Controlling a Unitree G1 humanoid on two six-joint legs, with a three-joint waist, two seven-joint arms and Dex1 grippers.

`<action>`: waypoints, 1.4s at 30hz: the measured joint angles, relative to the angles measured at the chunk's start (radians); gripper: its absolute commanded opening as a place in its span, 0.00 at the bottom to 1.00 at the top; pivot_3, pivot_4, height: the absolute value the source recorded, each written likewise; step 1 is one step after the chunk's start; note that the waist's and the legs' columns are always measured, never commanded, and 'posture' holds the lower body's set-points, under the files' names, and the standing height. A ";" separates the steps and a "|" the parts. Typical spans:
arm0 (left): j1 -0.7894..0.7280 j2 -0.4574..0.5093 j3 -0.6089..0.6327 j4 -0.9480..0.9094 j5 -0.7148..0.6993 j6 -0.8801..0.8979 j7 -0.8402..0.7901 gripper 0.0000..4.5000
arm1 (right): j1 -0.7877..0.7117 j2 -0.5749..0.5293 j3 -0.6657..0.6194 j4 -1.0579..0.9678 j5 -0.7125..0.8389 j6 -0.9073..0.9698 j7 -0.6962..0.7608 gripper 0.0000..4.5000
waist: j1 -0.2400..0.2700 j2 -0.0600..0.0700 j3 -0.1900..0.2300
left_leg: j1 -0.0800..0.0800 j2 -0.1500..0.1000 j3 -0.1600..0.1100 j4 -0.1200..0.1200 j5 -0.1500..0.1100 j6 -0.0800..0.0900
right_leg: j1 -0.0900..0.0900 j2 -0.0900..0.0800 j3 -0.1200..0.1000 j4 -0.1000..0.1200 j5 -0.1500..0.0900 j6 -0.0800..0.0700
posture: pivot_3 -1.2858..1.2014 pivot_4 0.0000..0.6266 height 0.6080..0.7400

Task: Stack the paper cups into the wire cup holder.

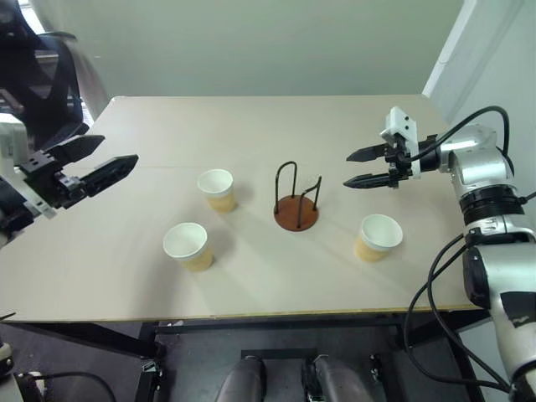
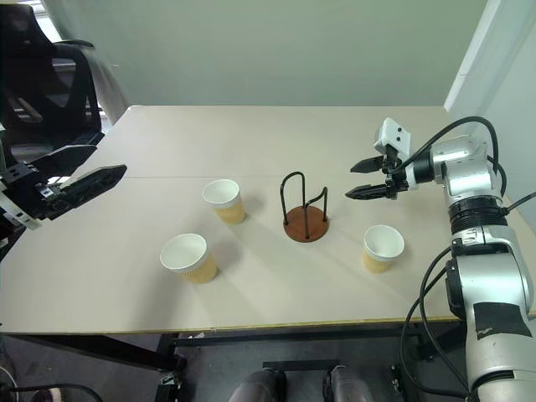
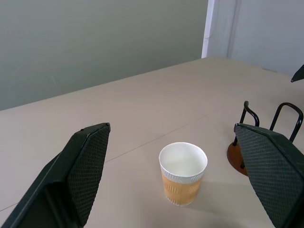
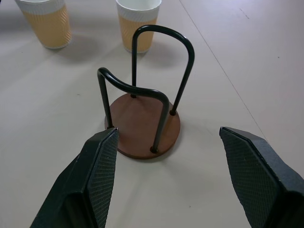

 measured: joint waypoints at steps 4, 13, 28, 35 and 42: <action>-0.042 0.000 -0.025 0.023 0.002 0.000 -0.005 0.99 | 0.028 -0.007 0.000 -0.037 0.001 0.015 0.000 0.76 | 0.005 0.000 0.000 | 0.000 0.000 0.000 0.000 0.001 0.000 | 0.000 0.000 0.000 0.000 0.000 0.000 | 0.52 0.24 1.00; -0.113 0.000 -0.091 0.062 0.027 -0.016 -0.040 0.99 | 0.069 -0.029 0.000 -0.113 0.012 0.078 -0.006 0.76 | 0.002 0.000 0.000 | 0.000 0.000 0.000 0.000 0.001 0.000 | 0.000 0.000 0.000 0.000 0.000 0.000 | 0.52 0.24 1.00; -0.211 -0.028 -0.166 0.147 0.089 -0.084 -0.074 0.99 | 0.219 -0.094 0.074 -0.546 0.089 0.483 0.020 0.76 | 0.001 -0.002 0.000 | -0.001 -0.001 0.000 0.000 0.010 0.014 | 0.001 0.000 0.000 0.000 -0.001 0.004 | 0.52 0.24 1.00; -0.151 -0.027 -0.137 0.132 0.086 -0.086 -0.080 0.99 | 0.219 -0.013 0.121 -0.612 0.112 0.565 -0.041 0.76 | -0.004 -0.003 -0.001 | -0.001 -0.001 -0.001 0.000 0.010 0.014 | 0.001 0.002 0.000 0.000 -0.002 0.006 | 0.52 0.24 1.00; -0.077 -0.008 -0.080 0.096 0.074 -0.082 -0.108 0.99 | 0.220 0.050 0.153 -0.634 0.128 0.572 -0.112 0.76 | 0.000 -0.003 -0.001 | -0.002 -0.001 -0.002 0.000 0.009 0.015 | 0.001 0.001 0.000 -0.001 -0.003 0.006 | 0.52 0.24 1.00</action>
